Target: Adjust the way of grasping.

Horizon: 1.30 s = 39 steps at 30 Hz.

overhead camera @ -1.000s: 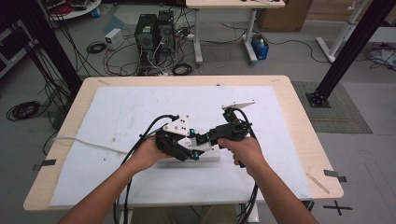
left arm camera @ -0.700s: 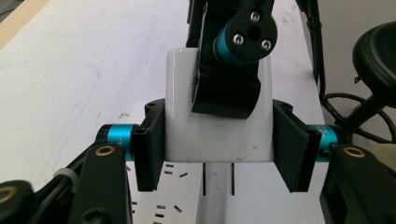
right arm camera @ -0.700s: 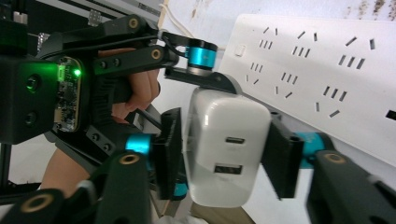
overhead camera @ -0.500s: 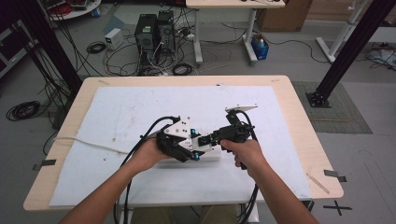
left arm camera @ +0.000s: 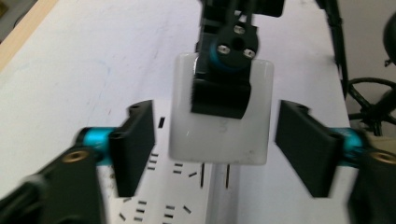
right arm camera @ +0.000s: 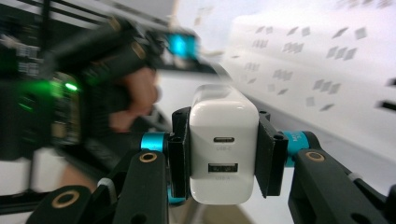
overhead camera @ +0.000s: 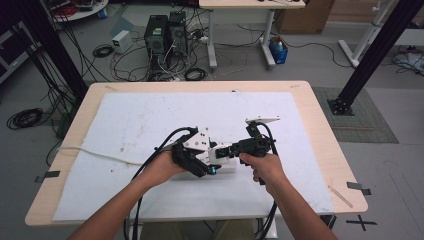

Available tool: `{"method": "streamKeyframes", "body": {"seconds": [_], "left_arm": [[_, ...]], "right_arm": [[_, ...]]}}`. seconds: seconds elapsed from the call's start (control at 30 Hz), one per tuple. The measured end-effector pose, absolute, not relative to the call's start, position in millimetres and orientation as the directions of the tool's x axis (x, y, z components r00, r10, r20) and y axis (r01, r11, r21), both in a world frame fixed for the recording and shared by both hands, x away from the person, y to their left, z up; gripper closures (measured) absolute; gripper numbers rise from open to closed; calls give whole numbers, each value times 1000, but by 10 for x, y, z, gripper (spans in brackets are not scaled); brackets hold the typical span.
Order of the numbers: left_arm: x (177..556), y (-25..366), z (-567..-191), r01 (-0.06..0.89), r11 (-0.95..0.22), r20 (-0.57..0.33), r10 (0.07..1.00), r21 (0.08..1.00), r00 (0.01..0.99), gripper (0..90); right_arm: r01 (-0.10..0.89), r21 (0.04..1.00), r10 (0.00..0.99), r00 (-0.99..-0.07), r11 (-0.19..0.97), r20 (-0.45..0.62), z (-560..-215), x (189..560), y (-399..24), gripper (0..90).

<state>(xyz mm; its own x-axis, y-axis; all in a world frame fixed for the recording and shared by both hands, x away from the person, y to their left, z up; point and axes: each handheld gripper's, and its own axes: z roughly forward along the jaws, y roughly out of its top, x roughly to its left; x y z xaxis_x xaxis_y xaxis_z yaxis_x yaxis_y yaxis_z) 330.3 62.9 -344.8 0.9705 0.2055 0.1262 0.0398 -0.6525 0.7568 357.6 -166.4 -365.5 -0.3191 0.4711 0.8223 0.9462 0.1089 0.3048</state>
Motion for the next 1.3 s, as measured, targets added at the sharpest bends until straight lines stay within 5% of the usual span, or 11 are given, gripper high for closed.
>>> {"method": "streamKeyframes", "body": {"seconds": [0.17,0.47,0.8,1.1,1.3], "left_arm": [[3373,746,-3480,156,-694,49,267,703,963,176],[3483,1141,-3490,307,-763,-11,367,569,930,176],[3601,1610,-3411,389,-806,5,437,447,899,176],[3621,1955,-3377,449,-810,-11,481,377,877,176],[3570,2156,-3320,472,-807,11,508,355,861,176]], "right_arm": [[908,401,519,-401,119,755,-3610,3565,-1769,626],[815,544,652,-524,197,548,-3405,3546,-2022,626],[779,492,761,-573,389,305,-3180,3523,-2161,627],[693,393,737,-674,604,57,-2999,3537,-2147,626],[627,394,677,-736,673,15,-2878,3541,-2154,626]]}}
